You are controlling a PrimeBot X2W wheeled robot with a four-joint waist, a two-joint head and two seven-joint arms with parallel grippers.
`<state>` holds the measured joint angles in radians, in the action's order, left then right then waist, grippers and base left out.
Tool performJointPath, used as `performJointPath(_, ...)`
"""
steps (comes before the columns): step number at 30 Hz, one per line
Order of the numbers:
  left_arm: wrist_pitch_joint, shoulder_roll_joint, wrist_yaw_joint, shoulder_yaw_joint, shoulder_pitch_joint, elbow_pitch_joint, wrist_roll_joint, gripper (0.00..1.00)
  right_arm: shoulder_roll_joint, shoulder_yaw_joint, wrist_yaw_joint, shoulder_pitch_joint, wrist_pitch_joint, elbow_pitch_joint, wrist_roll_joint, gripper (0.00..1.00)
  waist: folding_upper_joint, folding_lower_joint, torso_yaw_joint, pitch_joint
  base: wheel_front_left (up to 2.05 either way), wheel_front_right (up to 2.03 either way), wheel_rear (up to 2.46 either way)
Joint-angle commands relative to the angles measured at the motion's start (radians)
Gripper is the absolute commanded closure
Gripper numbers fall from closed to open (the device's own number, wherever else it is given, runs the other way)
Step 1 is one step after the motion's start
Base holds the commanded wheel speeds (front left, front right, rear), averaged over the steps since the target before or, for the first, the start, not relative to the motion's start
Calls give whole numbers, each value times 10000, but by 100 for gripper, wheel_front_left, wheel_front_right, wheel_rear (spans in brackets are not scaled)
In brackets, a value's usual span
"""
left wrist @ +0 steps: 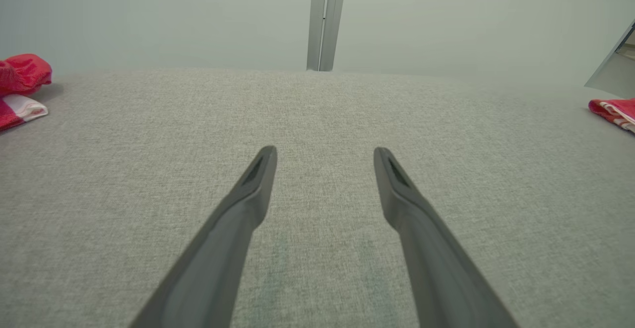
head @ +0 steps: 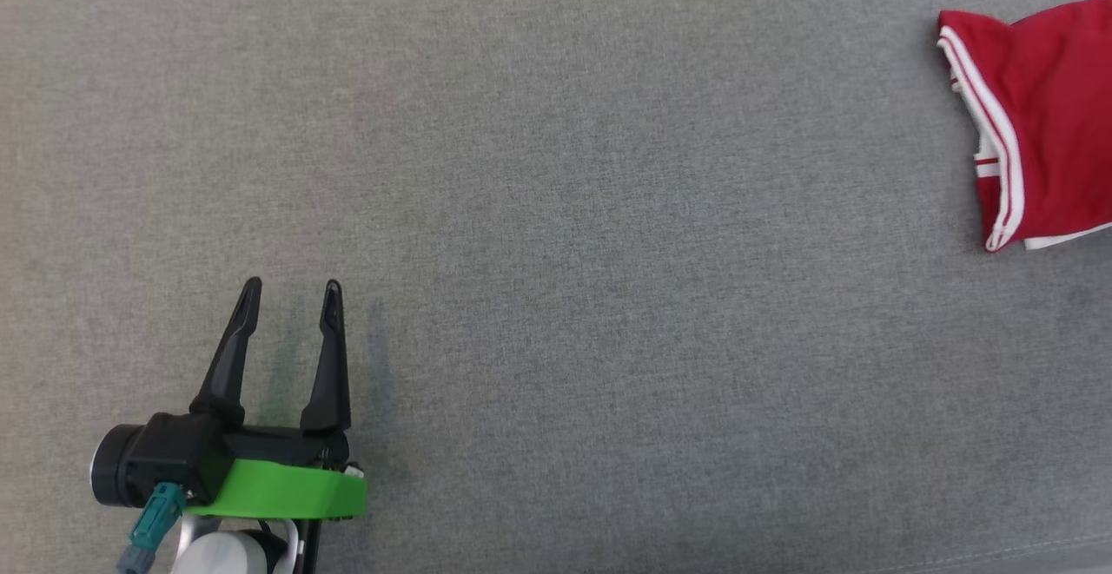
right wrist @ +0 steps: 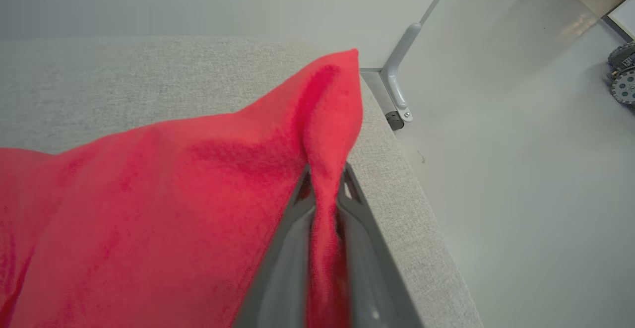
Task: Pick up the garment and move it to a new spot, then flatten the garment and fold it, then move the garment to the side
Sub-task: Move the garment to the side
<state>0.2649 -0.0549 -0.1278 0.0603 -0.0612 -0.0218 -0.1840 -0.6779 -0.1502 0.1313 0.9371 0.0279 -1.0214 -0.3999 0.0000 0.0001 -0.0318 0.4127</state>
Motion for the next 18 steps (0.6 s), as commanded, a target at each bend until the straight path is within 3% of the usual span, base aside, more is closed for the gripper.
performJointPath(1, -7, -117, -39, -75, -38, 89, -21, 0, -97, 79, -9, 349, -17, -179, 184, 100, 0, -1, 41, 805, 0, 0, 0)
performJointPath(3, -7, -154, -37, -127, -59, 159, -57, 0, -207, 164, -11, 596, -127, -470, 425, 100, 0, -1, 82, 925, 0, 0, 0)
performJointPath(5, -7, -167, -35, -147, -128, 216, -77, 0, -334, 317, -11, 930, -492, -674, 776, 0, 0, -1, 98, 1053, 0, 0, 0)
performJointPath(11, -7, -110, -37, -312, -384, 291, -172, 0, -243, 802, -9, 1634, -1692, -1268, 1974, 0, 0, -1, 124, 1056, 0, 0, 0)
performJointPath(14, -7, -79, -36, -548, -377, 264, -264, 0, -114, 1030, -11, 1655, -2517, -997, 2212, 0, 0, -1, 89, 699, 0, 0, 0)
performJointPath(18, -7, -32, -36, -924, 3, 45, -420, 0, 527, 1399, -11, 794, -2915, -149, 2160, 0, 0, -1, 37, -381, 0, 0, 0)
